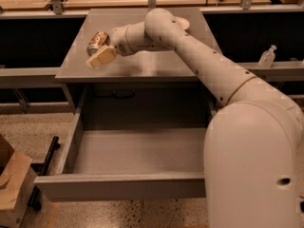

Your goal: Place orange can into top drawer

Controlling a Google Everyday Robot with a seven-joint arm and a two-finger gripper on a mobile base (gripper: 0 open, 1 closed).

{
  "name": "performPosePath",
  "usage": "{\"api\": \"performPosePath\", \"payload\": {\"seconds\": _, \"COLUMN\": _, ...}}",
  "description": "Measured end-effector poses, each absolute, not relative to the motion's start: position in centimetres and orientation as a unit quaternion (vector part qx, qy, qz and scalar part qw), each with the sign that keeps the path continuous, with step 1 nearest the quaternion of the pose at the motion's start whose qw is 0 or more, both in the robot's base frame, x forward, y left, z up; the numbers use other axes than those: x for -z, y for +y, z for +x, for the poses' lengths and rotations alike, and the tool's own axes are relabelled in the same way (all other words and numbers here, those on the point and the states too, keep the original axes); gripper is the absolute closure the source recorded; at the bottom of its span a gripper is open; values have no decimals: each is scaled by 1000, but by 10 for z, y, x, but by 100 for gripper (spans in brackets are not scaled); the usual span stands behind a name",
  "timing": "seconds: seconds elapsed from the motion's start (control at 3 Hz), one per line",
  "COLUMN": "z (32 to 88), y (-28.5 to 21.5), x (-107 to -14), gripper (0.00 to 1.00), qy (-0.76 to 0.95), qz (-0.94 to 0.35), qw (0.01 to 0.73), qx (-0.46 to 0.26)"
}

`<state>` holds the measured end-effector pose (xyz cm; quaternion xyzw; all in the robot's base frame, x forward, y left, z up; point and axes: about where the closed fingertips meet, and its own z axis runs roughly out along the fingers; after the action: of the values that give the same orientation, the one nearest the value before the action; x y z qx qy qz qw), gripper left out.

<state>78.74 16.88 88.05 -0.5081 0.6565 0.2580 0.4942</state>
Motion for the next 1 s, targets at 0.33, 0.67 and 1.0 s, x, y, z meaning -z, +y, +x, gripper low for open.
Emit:
{"api": "performPosePath", "payload": {"seconds": 0.33, "z": 809, "y": 180, "x": -865, "gripper": 0, "qy": 659, "qz": -485, "qw": 509, "qx": -265}}
{"api": "performPosePath", "payload": {"seconds": 0.67, "z": 834, "y": 188, "x": -855, "gripper": 0, "qy": 658, "qz": -469, "qw": 525, "qx": -267}}
{"api": "performPosePath", "payload": {"seconds": 1.0, "z": 856, "y": 191, "x": -851, "gripper": 0, "qy": 657, "qz": -456, "qw": 539, "qx": -264}}
